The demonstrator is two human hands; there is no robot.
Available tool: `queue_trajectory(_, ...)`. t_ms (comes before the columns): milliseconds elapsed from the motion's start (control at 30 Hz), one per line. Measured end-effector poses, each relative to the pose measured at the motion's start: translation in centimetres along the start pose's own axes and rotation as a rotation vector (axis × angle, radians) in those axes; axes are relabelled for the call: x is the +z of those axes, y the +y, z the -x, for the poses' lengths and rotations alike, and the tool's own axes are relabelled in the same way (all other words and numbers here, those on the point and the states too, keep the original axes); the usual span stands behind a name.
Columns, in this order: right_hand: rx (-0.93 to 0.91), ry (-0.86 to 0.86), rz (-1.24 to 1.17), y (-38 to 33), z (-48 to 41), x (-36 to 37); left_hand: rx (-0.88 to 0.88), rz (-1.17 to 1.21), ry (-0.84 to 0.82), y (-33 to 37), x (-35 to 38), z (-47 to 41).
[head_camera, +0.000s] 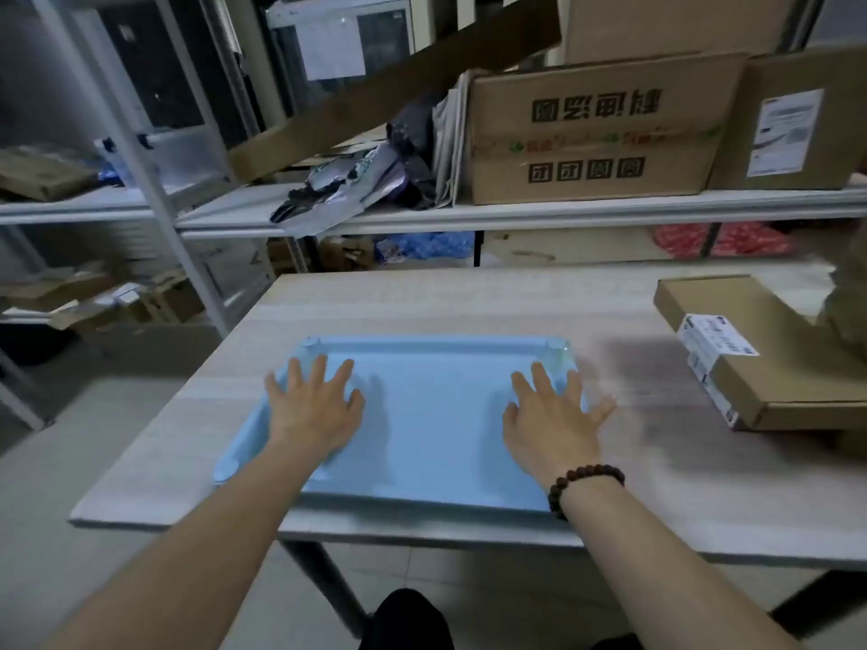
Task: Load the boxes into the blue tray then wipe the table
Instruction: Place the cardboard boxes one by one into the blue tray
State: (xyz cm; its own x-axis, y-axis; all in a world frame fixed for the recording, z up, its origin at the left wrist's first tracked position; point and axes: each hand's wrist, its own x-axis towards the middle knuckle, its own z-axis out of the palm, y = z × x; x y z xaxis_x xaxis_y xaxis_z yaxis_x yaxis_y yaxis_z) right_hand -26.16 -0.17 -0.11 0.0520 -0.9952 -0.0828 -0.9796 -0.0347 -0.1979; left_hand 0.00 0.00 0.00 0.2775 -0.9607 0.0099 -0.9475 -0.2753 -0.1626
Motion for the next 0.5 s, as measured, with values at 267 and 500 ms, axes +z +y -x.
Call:
queue_trajectory(267, 0.068, 0.042, -0.079, 2.2, -0.9, 0.4, -0.204, 0.091, -0.105, -0.3, 0.5, -0.9)
queue_trajectory(500, 0.044, 0.125, -0.109, 2.1, -1.0, 0.1, -0.266, 0.211, -0.052, -0.9, -0.3, -1.3)
